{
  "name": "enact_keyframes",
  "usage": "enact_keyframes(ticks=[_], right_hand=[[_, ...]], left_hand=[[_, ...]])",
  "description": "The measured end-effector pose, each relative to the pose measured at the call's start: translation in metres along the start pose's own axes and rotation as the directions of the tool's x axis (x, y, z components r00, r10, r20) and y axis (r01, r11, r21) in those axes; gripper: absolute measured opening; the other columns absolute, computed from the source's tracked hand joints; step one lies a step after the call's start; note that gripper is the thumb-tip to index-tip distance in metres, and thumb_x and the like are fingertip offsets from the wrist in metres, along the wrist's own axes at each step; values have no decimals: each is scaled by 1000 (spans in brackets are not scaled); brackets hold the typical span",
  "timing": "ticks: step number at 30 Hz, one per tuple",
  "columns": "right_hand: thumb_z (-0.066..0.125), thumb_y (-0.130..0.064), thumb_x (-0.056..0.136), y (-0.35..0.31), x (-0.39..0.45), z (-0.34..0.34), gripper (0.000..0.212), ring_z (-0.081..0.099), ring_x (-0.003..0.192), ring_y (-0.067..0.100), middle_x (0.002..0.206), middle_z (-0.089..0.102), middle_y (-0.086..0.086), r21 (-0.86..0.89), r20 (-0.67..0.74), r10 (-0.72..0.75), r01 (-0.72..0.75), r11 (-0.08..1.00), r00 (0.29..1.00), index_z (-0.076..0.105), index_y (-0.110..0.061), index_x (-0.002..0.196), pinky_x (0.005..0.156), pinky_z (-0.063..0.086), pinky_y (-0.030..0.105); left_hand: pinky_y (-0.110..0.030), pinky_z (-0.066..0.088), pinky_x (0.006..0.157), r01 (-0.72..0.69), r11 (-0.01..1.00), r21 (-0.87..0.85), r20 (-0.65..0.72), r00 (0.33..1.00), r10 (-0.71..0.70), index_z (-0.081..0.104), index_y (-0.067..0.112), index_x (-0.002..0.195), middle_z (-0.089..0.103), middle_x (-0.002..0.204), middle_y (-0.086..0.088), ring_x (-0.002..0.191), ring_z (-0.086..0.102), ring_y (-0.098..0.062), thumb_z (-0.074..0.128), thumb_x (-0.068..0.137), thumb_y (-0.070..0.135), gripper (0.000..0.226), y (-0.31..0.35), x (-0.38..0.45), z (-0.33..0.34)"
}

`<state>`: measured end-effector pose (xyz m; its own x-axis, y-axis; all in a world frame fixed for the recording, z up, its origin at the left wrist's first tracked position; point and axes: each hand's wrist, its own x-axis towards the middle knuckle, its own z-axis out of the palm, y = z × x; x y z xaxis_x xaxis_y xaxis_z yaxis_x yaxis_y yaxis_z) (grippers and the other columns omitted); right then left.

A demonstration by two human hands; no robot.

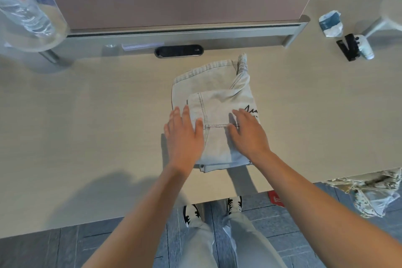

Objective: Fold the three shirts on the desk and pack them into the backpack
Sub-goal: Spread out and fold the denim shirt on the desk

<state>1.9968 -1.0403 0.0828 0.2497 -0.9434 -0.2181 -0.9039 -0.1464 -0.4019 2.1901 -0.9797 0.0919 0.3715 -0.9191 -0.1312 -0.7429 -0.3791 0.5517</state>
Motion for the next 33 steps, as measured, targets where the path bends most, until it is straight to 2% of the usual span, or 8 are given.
enact_keyframes(ticks=[3,7,11,16,21,27,30,33], right_hand=[[48,-46,106,39,-6,17,63,25,156,32,167,32,16,-102,-41,-32,27,994,999,41,-10,157,122,32,52],[21,-55,107,72,-21,53,71,-5,162,24,176,3,9,-186,61,-54,65,980,997,15,-18,168,130,8,49],[22,-43,110,87,-5,53,60,1,162,17,175,11,1,-74,55,-102,106,992,993,23,-20,166,130,12,50],[28,-43,110,89,43,27,62,-1,162,18,176,5,3,-17,-23,-213,213,977,977,21,-20,166,131,3,41],[26,-45,110,54,145,22,65,-4,162,25,176,1,8,-98,0,-311,310,946,950,17,-18,167,131,2,47],[14,-53,108,40,182,60,69,-20,160,19,174,-18,5,-294,147,-308,339,894,940,-8,-26,167,129,-11,47],[24,-50,108,37,182,57,70,-12,161,22,175,-7,10,-316,110,-331,349,883,937,3,-21,168,129,-9,48],[35,-42,107,30,189,43,66,1,162,26,175,10,12,-320,127,-514,526,788,848,22,-14,166,130,-3,51]], left_hand=[[-55,16,125,1,1000,20,93,996,-3,25,20,163,18,171,-11,158,13,-27,33,109,47,61,39,8,25],[-66,5,123,84,984,160,253,960,-123,9,32,165,-3,174,-1,160,-6,-22,18,109,50,60,47,13,83],[-67,15,121,10,950,313,107,993,-46,16,30,165,7,174,-4,160,7,-26,21,106,44,61,12,1,119],[-63,15,123,-15,944,329,10,1000,12,21,28,164,12,174,-4,160,11,-27,24,106,45,61,9,-3,130],[-62,15,125,-18,939,342,-31,999,31,22,26,165,17,173,-6,160,11,-29,26,106,45,62,2,-5,138],[-59,13,126,-17,945,327,-66,997,41,22,26,165,11,174,-3,161,2,-24,28,105,51,65,-4,-3,140],[-59,10,127,-6,932,361,-27,999,17,19,28,166,10,174,-3,161,0,-24,25,103,65,73,-4,-1,141],[-65,14,124,25,901,433,-23,1000,-16,27,24,164,19,172,-7,161,9,-27,36,103,62,72,5,-3,137]])
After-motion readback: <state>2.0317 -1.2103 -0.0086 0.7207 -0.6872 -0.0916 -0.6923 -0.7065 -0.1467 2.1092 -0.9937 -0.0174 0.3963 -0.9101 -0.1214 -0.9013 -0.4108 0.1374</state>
